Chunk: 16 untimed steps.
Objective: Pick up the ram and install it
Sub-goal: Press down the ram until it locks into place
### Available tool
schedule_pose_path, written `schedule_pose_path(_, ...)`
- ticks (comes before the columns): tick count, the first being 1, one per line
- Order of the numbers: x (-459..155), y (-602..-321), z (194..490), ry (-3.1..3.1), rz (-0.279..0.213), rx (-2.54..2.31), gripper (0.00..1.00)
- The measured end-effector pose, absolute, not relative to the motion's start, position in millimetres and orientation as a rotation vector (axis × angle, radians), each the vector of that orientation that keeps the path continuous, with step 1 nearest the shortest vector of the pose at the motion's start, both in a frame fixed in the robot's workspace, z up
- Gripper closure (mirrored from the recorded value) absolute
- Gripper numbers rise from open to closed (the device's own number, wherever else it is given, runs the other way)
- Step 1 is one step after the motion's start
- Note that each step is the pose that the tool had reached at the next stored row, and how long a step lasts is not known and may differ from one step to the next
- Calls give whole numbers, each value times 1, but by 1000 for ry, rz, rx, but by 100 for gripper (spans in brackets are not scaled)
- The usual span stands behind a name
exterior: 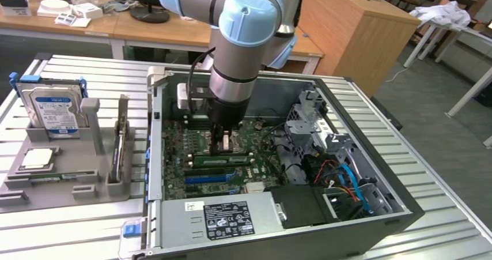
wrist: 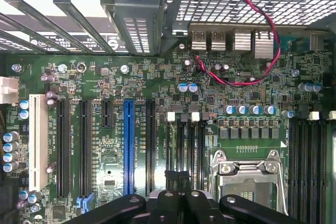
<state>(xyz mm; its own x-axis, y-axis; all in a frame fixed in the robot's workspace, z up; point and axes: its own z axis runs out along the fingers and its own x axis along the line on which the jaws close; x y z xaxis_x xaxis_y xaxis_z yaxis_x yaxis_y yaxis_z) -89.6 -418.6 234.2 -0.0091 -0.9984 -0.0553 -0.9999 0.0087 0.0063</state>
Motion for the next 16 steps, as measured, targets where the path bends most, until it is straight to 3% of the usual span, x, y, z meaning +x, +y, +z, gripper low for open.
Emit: schedule_pose_path(16,-90,-419,230,2206,68,-2187,89)
